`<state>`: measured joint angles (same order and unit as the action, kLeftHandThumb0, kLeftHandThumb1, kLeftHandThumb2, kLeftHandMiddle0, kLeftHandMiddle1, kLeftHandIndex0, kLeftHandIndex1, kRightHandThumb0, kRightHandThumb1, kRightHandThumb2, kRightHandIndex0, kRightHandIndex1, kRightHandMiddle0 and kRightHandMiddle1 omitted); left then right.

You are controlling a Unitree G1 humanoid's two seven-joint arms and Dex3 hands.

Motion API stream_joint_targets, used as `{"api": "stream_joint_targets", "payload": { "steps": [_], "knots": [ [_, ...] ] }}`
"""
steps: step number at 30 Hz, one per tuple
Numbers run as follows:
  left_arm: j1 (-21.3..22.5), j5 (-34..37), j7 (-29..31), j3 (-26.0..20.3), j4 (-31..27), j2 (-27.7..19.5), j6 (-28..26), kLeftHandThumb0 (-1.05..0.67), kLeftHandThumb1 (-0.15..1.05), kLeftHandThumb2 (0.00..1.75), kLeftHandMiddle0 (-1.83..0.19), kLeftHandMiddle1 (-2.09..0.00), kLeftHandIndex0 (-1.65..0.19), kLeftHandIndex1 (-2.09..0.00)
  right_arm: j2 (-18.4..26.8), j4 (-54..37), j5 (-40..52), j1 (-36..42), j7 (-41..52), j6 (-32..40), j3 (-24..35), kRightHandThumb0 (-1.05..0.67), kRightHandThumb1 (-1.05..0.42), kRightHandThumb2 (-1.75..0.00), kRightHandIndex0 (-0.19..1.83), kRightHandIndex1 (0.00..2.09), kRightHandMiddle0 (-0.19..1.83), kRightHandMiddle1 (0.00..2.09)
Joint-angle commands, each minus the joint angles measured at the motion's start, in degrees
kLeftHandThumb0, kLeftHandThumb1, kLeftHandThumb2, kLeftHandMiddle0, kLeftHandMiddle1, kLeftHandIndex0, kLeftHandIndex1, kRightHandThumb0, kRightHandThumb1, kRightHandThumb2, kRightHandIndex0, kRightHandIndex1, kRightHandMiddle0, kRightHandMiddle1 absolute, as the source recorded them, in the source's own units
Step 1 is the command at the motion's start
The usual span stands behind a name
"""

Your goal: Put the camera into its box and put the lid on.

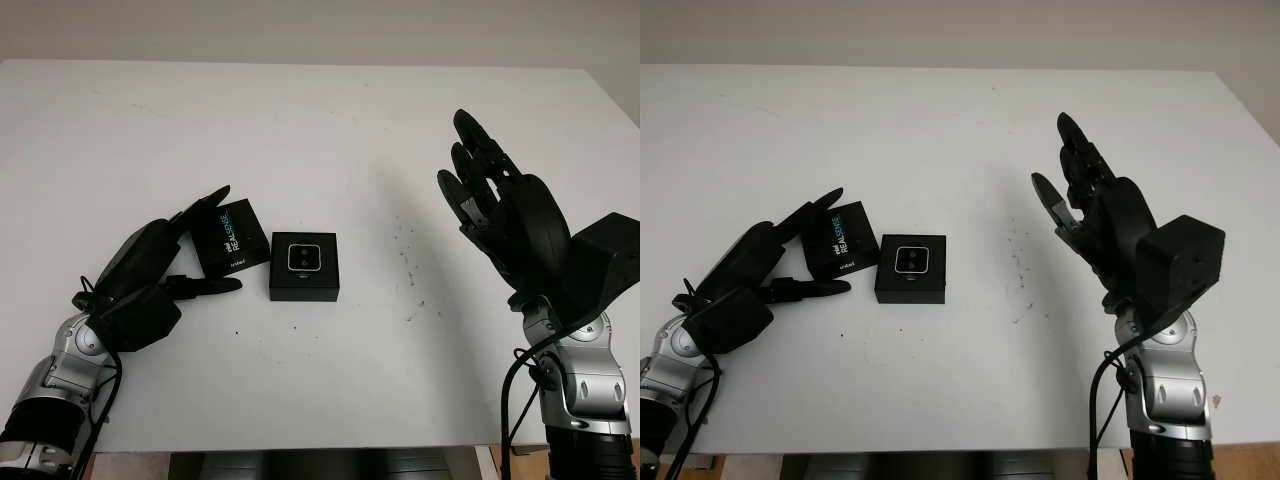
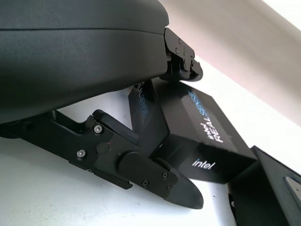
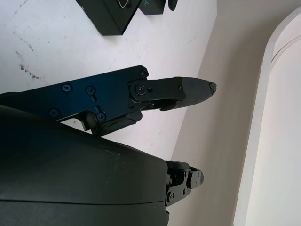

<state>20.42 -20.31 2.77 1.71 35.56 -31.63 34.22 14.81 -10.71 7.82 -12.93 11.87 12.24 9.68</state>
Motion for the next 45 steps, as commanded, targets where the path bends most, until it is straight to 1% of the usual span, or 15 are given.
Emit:
{"api": "stream_joint_targets", "payload": {
  "steps": [1, 2, 3, 4, 7, 9, 11, 15, 17, 25, 29, 31, 35, 39, 45],
  "knots": [
    [0.9, 0.4, -0.6, 0.3, 1.1, 0.0, 1.3, -0.42, 0.85, 0.06, -0.36, -0.17, -0.40, -0.20, 0.3, -0.9, 0.1, 0.7, -0.5, 0.3, 0.5, -0.59, -1.05, -0.30, 0.00, 0.06, 0.06, 0.05],
    [1.0, 0.7, -0.8, 0.2, 1.5, 0.2, 1.9, -0.40, 0.86, 0.05, -0.30, -0.39, -0.34, -0.40, 0.2, -1.1, 0.1, 0.7, -0.7, 0.6, 0.5, -0.59, -1.05, -0.29, 0.01, 0.06, 0.07, 0.06],
    [1.0, 1.1, -1.2, 0.0, 1.9, 0.5, 2.5, -0.40, 0.87, 0.05, -0.17, -0.74, -0.21, -0.72, 0.3, -1.0, 0.1, 0.7, -0.8, 0.6, 0.4, -0.60, -1.05, -0.29, 0.01, 0.06, 0.07, 0.06],
    [1.1, 1.4, -1.5, -0.1, 2.3, 0.7, 2.9, -0.39, 0.88, 0.05, -0.09, -0.99, -0.14, -0.93, 0.3, -0.9, 0.0, 0.8, -0.8, 0.6, 0.3, -0.61, -1.05, -0.28, 0.00, 0.06, 0.07, 0.06],
    [1.3, 2.7, -2.6, -0.5, 3.6, 1.7, 3.8, -0.40, 0.91, 0.06, 0.02, -1.44, -0.04, -1.30, 0.7, -0.8, -0.5, 1.0, -0.8, 0.2, 0.2, -0.62, -1.05, -0.27, 0.00, 0.06, 0.08, 0.06],
    [1.4, 3.6, -2.9, -0.7, 4.3, 2.3, 4.3, -0.40, 0.94, 0.06, 0.04, -1.59, 0.00, -1.46, 0.7, -0.8, -0.6, 1.2, -0.7, 0.0, 0.2, -0.63, -1.05, -0.27, 0.00, 0.06, 0.08, 0.06],
    [1.4, 3.5, -3.5, -0.5, 4.5, 2.5, 4.1, -0.42, 1.01, 0.07, 0.02, -1.67, 0.01, -1.64, 0.5, -0.4, -0.4, 1.2, -0.6, -0.5, 0.4, -0.63, -1.05, -0.27, 0.01, 0.06, 0.08, 0.06],
    [1.4, 2.8, -4.3, -0.2, 4.4, 2.6, 3.8, -0.43, 1.04, 0.14, 0.02, -1.85, 0.02, -1.86, 0.4, -0.6, -0.6, 1.3, -0.9, -0.2, 0.3, -0.63, -1.05, -0.26, 0.01, 0.06, 0.09, 0.06],
    [1.4, 2.7, -4.5, -0.2, 4.4, 2.8, 3.4, -0.44, 1.05, 0.17, 0.02, -1.89, 0.02, -1.87, 0.5, -0.6, -0.6, 1.3, -1.0, 0.0, 0.3, -0.64, -1.05, -0.26, 0.01, 0.06, 0.09, 0.06],
    [1.2, 3.5, -3.9, -0.6, 3.9, 2.7, 2.6, -0.44, 1.05, 0.19, 0.05, -1.87, 0.09, -1.80, 0.5, 0.0, -1.1, 1.1, -0.9, -0.3, 0.0, -0.63, -1.05, -0.26, 0.02, 0.06, 0.10, 0.06],
    [1.2, 5.7, -2.4, -1.2, 3.4, 2.7, 3.2, -0.42, 1.05, 0.20, 0.09, -1.94, 0.08, -1.83, 0.4, 0.0, -1.3, 1.1, -1.2, 0.1, -0.1, -0.63, -1.05, -0.25, 0.03, 0.06, 0.10, 0.07],
    [0.8, 7.6, -1.1, -1.7, 1.1, 2.8, 2.6, -0.41, 1.05, 0.21, 0.11, -1.99, 0.05, -1.83, 0.4, 0.4, -1.6, 1.0, -1.1, -0.5, -0.3, -0.64, -1.05, -0.26, 0.03, 0.06, 0.10, 0.06],
    [-0.9, 11.5, 2.3, -2.7, -6.1, 3.0, 0.1, -0.40, 1.05, 0.23, 0.10, -2.05, 0.01, -1.81, 0.1, 0.9, -2.1, 1.0, -1.2, -1.0, -0.5, -0.64, -1.05, -0.25, 0.05, 0.07, 0.12, 0.07],
    [-3.4, 15.4, 6.1, -3.5, -15.5, 3.3, -4.1, -0.40, 1.05, 0.23, 0.07, -2.07, -0.01, -1.80, 0.1, 3.1, -3.2, 0.7, -1.0, -4.5, -1.2, -0.64, -1.05, -0.27, 0.07, 0.08, 0.12, 0.07],
    [-7.0, 20.8, 11.3, -4.4, -31.4, 3.6, -15.8, -0.42, 1.05, 0.22, 0.02, -2.06, -0.04, -1.78, -0.4, 3.5, -3.6, 0.8, -1.6, -5.0, -1.9, -0.63, -1.05, -0.29, 0.08, 0.08, 0.13, 0.07]
  ]
}}
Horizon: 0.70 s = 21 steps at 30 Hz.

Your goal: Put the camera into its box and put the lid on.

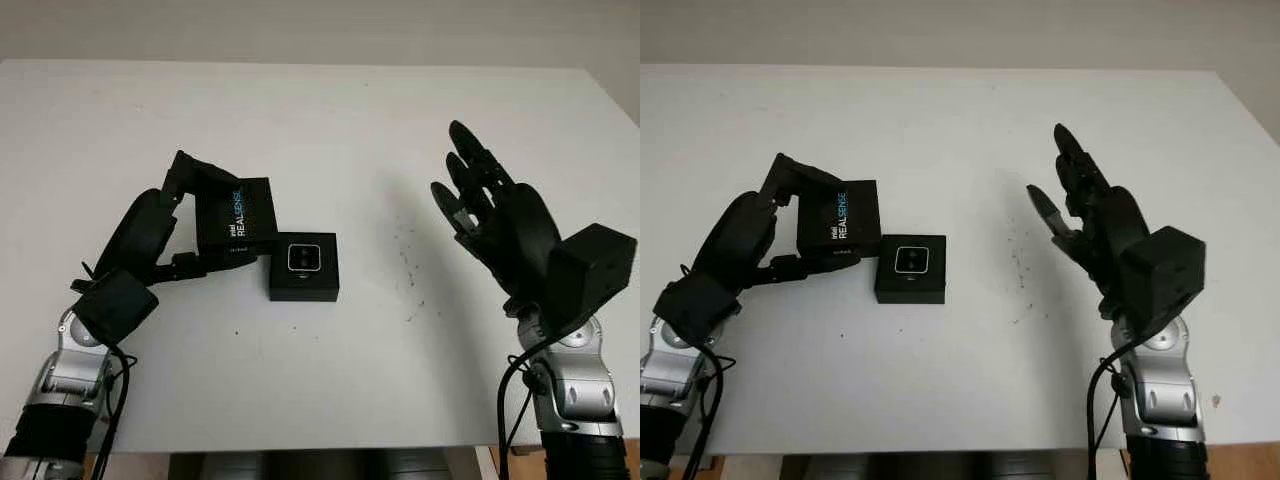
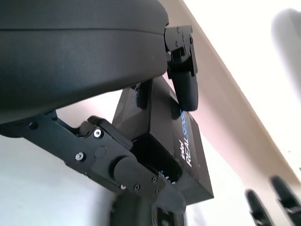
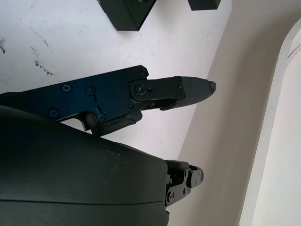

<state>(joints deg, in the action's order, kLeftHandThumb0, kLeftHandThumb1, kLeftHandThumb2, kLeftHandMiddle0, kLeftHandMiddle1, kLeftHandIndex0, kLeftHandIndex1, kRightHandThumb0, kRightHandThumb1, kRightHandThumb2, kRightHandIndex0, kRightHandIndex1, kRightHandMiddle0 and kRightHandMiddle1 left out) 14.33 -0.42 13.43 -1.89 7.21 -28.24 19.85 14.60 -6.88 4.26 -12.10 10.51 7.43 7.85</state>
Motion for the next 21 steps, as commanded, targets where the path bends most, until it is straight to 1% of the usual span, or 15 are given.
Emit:
{"api": "stream_joint_targets", "payload": {
  "steps": [1, 4, 8, 9, 12, 19, 21],
  "knots": [
    [-1.4, 1.5, 1.4, -0.9, -5.3, 0.1, -3.4, -0.42, 1.05, 0.22, 0.02, -2.06, -0.04, -1.78, -0.3, -0.5, 0.0, 0.1, -0.4, 0.0, -0.1, -0.63, -1.05, -0.28, 0.08, 0.08, 0.13, 0.07],
    [-2.3, 3.2, 3.6, -1.0, -9.4, 0.3, -6.6, -0.43, 1.05, 0.22, -0.01, -2.04, -0.07, -1.76, -0.5, -0.9, 0.3, 0.4, -0.6, 0.4, -0.1, -0.62, -1.05, -0.28, 0.08, 0.07, 0.13, 0.07],
    [-2.8, 4.2, 5.9, -0.7, -11.7, 0.7, -7.8, -0.42, 1.05, 0.23, -0.01, -2.07, -0.08, -1.74, -0.7, -1.5, 0.4, 0.9, -1.1, 1.2, -0.2, -0.61, -1.05, -0.27, 0.08, 0.07, 0.13, 0.07],
    [-2.8, 4.3, 6.4, -0.5, -12.0, 0.8, -7.7, -0.42, 1.05, 0.22, -0.03, -2.05, -0.09, -1.72, -0.7, -1.6, 0.4, 1.0, -1.1, 1.2, -0.3, -0.61, -1.05, -0.27, 0.08, 0.07, 0.14, 0.07],
    [-2.5, 5.0, 7.9, -0.1, -12.0, 1.8, -7.5, -0.37, 1.05, 0.22, -0.02, -2.02, -0.08, -1.69, -0.8, -2.0, 0.6, 1.2, -1.2, 1.7, -0.3, -0.62, -1.05, -0.28, 0.08, 0.06, 0.13, 0.06],
    [-1.9, 3.0, 8.2, 1.1, -10.8, 4.0, -7.4, -0.37, 1.05, 0.23, -0.01, -2.07, -0.06, -1.76, -0.6, -1.9, 0.5, 1.4, -0.7, 1.3, -0.4, -0.61, -1.05, -0.29, 0.08, 0.06, 0.13, 0.06],
    [-1.2, 1.9, 7.7, 1.7, -8.7, 5.0, -5.4, -0.36, 1.05, 0.24, -0.01, -2.07, -0.07, -1.78, -0.6, -1.7, 0.5, 1.5, -0.6, 1.2, -0.4, -0.62, -1.05, -0.29, 0.08, 0.06, 0.13, 0.06]
  ]
}}
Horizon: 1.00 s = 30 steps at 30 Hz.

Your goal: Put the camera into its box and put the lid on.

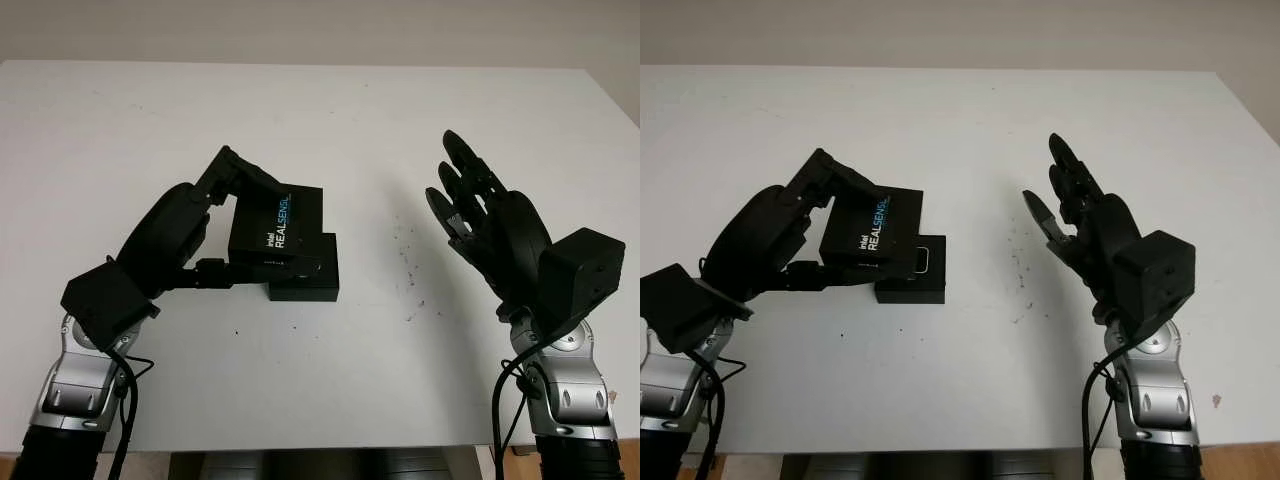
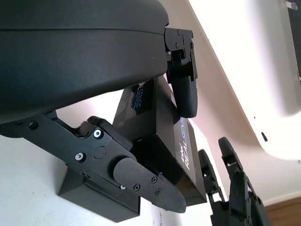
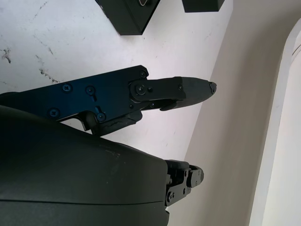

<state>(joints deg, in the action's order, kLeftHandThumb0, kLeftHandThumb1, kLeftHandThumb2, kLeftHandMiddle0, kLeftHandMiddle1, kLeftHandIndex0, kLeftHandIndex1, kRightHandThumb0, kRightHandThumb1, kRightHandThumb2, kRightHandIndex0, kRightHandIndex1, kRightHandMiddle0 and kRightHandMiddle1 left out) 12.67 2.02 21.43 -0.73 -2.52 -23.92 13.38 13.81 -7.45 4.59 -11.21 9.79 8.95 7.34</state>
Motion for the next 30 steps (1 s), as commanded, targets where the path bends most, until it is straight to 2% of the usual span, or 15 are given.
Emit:
{"api": "stream_joint_targets", "payload": {
  "steps": [1, 12, 22, 30],
  "knots": [
    [0.8, -1.3, -0.7, 0.8, 2.2, 1.1, 2.1, -0.37, 1.05, 0.24, -0.02, -2.08, -0.07, -1.79, 0.2, -1.0, 0.2, 0.6, 0.2, -0.4, 0.1, -0.62, -1.05, -0.29, 0.08, 0.06, 0.13, 0.06],
    [4.6, -8.9, -6.5, 2.8, 13.2, 4.9, 10.6, -0.40, 1.05, 0.24, -0.05, -2.09, -0.06, -1.92, 0.3, -0.5, 0.5, 0.7, 1.0, -1.2, 0.3, -0.63, -1.05, -0.28, 0.09, 0.06, 0.13, 0.06],
    [5.4, -9.2, -7.2, 3.3, 17.0, 6.0, 11.5, -0.39, 1.05, 0.24, -0.01, -2.09, -0.02, -1.91, 0.2, 0.3, 0.9, 0.9, 1.7, -2.6, 0.4, -0.64, -1.05, -0.28, 0.09, 0.06, 0.13, 0.06],
    [5.4, -9.3, -7.1, 3.4, 17.7, 6.0, 11.5, -0.38, 1.05, 0.25, -0.03, -2.09, -0.01, -1.90, 0.1, -0.3, 1.0, 1.3, 1.2, -2.0, 0.4, -0.65, -1.05, -0.27, 0.10, 0.06, 0.13, 0.06]
  ]
}}
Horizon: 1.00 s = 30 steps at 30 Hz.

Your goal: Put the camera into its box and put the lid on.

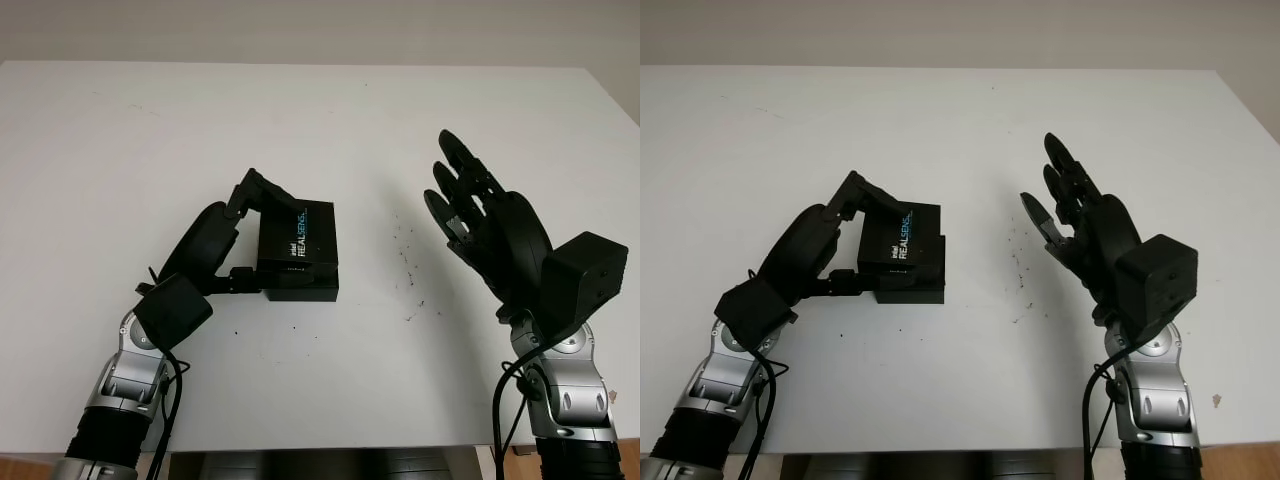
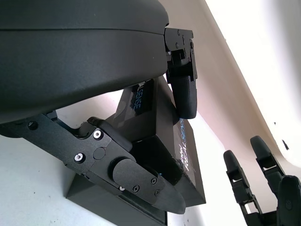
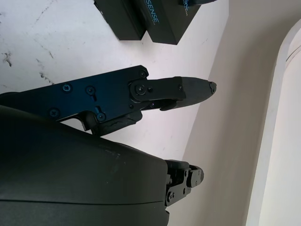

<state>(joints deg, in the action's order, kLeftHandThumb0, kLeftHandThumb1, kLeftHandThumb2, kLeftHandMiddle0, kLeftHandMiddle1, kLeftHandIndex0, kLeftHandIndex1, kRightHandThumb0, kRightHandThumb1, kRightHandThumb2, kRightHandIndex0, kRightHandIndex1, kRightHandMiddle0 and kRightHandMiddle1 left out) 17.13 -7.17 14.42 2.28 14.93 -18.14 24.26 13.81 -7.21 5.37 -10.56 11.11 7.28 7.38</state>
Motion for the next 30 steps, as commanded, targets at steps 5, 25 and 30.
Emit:
{"api": "stream_joint_targets", "payload": {
  "steps": [5, 25, 30],
  "knots": [
    [1.0, 0.6, 0.4, 0.5, 1.1, 0.5, 0.8, -0.39, 1.05, 0.25, -0.02, -2.09, 0.00, -1.89, 0.1, -0.9, 0.3, 0.7, -0.5, 0.2, 0.4, -0.65, -1.05, -0.26, 0.10, 0.06, 0.14, 0.06],
    [4.1, -0.5, -0.7, 1.9, 6.4, 2.7, 0.9, -0.41, 1.05, 0.27, -0.14, -2.09, 0.02, -2.02, 0.3, -1.2, 0.4, 1.3, -0.7, 0.1, 0.5, -0.65, -1.05, -0.25, 0.12, 0.06, 0.16, 0.06],
    [5.0, -1.6, -1.5, 2.1, 8.9, 2.7, 1.4, -0.42, 1.05, 0.26, -0.19, -2.09, 0.01, -2.05, 0.5, -1.8, 0.7, 1.5, -0.5, 0.7, 0.6, -0.65, -1.05, -0.25, 0.12, 0.06, 0.16, 0.06]
  ]
}}
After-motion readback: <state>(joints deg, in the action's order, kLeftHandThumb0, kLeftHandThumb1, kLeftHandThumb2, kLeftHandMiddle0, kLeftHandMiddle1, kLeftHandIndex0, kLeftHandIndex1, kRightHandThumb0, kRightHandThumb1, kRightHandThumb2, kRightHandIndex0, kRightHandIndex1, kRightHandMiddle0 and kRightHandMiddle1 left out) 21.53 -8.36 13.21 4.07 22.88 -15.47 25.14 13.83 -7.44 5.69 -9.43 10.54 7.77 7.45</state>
